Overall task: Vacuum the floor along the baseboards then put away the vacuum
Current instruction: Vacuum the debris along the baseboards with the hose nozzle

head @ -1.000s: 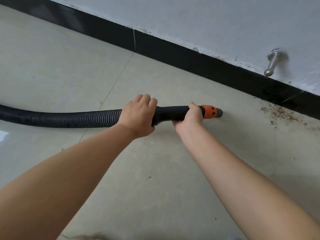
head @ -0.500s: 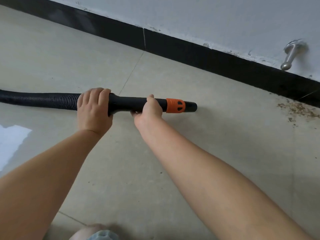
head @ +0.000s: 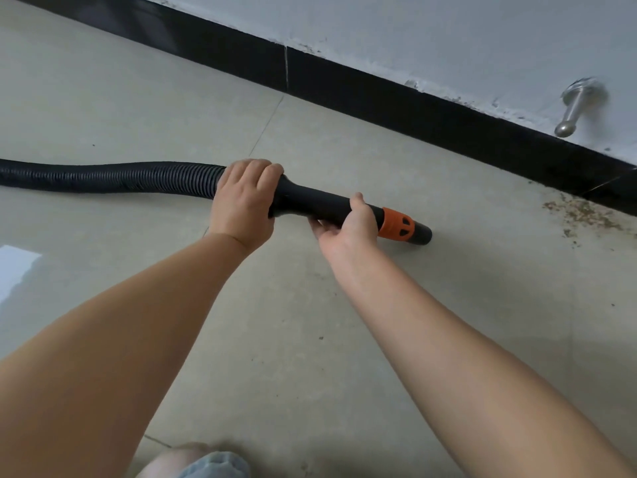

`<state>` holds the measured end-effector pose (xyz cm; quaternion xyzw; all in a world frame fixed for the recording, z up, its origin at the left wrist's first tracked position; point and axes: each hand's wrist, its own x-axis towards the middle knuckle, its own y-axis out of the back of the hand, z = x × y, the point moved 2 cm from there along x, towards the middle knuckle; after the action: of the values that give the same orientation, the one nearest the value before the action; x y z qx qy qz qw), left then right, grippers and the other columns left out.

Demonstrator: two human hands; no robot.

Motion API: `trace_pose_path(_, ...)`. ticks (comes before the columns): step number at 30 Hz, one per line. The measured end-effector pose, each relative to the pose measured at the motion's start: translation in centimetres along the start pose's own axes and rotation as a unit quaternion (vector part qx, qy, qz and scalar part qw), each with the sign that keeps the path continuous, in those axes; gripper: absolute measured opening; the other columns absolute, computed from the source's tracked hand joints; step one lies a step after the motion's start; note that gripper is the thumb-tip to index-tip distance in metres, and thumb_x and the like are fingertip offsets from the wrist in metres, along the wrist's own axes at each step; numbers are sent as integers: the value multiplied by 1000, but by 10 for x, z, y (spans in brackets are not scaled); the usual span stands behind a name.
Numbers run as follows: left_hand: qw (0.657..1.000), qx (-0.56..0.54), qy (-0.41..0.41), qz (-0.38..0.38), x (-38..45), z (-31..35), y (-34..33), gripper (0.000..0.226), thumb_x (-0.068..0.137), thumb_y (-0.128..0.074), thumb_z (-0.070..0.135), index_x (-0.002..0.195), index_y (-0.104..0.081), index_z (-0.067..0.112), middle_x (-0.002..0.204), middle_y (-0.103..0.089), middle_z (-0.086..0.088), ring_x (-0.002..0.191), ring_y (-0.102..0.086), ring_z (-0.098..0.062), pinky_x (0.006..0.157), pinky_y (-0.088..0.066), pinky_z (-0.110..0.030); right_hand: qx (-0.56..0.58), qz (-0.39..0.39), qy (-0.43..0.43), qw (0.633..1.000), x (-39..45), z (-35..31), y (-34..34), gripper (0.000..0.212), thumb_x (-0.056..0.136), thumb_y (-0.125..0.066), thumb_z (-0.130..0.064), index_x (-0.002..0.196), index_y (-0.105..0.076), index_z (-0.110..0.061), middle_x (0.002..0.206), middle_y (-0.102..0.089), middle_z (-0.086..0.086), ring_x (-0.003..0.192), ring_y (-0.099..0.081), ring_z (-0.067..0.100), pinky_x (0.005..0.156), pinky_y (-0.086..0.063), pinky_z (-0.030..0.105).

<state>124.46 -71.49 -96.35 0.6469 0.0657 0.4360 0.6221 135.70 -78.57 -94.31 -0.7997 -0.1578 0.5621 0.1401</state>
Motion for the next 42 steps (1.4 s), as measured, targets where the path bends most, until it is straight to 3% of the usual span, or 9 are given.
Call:
trace_pose_path(10, 1000, -2, 10, 5, -3, -15, 4, 55, 55, -66, -13, 102, -46, 9, 97, -61, -18, 96, -50, -34, 95, -38, -53, 1, -11, -31, 999, -16, 15, 4, 43, 94, -56, -22, 129, -40, -3, 106, -52, 19, 111, -56, 37, 87, -48, 51)
trace_pose_path(13, 1000, -2, -25, -8, 5, 2, -2, 52, 53, -71, -11, 100, -54, 2, 96, -63, -18, 92, -59, -38, 92, -42, -51, -9, -3, -18, 1000, -14, -3, 16, 42, 94, -56, -22, 128, -41, -2, 100, -54, 20, 109, -57, 37, 83, -49, 48)
trace_pose_path(15, 998, -10, -53, -18, 10, 22, -10, 47, 53, -74, -8, 97, -58, -1, 94, -64, -17, 87, -61, -37, 88, -44, -45, -6, 16, 1, 1000, -10, -20, 27, 43, 93, -56, -23, 128, -43, -1, 106, -54, 21, 102, -58, 35, 79, -50, 46)
trace_pose_path(20, 992, -49, -116, -26, 19, 60, -28, 56, 51, -72, -6, 100, -48, 4, 92, -63, -15, 83, -61, -35, 88, -40, -38, 12, 43, 43, 998, 1, -50, 50, 44, 92, -57, -27, 126, -45, -3, 112, -55, 20, 89, -58, 31, 73, -52, 42)
trace_pose_path(26, 999, -19, -34, 1, 16, 16, -12, 54, 58, -66, -12, 103, -45, 9, 99, -62, -18, 102, -47, -30, 97, -36, -52, 30, -7, -1, 1000, -8, -17, 27, 36, 91, -60, -22, 119, -45, -3, 94, -55, 18, 88, -58, 32, 77, -53, 41)
trace_pose_path(29, 1000, -7, 9, 26, 6, -10, 3, 52, 61, -57, -13, 105, -42, 11, 102, -61, -21, 108, -49, -37, 98, -35, -55, 21, -32, -34, 999, -15, 11, 11, 30, 91, -60, -20, 112, -45, -4, 89, -56, 17, 86, -58, 31, 78, -53, 39)
trace_pose_path(34, 997, 20, 59, 47, -10, -38, 19, 55, 59, -55, -18, 104, -41, 11, 103, -59, -22, 110, -47, -42, 99, -36, -56, 5, -57, -58, 997, -23, 42, -3, 31, 91, -61, -19, 111, -43, -4, 90, -56, 18, 102, -60, 36, 80, -53, 41)
trace_pose_path(37, 998, 23, 41, 38, -13, -37, 21, 57, 58, -59, -20, 104, -42, 9, 102, -61, -22, 107, -51, -44, 96, -39, -56, 3, -57, -51, 997, -22, 43, 2, 30, 91, -61, -18, 110, -44, -2, 91, -57, 18, 101, -60, 36, 83, -52, 42)
trace_pose_path(42, 997, -2, -56, -47, -7, 8, -4, 59, 53, -72, -9, 102, -42, 7, 96, -64, -18, 93, -62, -38, 92, -44, -46, 9, 1, 4, 1000, -14, 6, 40, 35, 91, -61, -20, 117, -47, -1, 93, -59, 19, 78, -61, 29, 79, -53, 40)
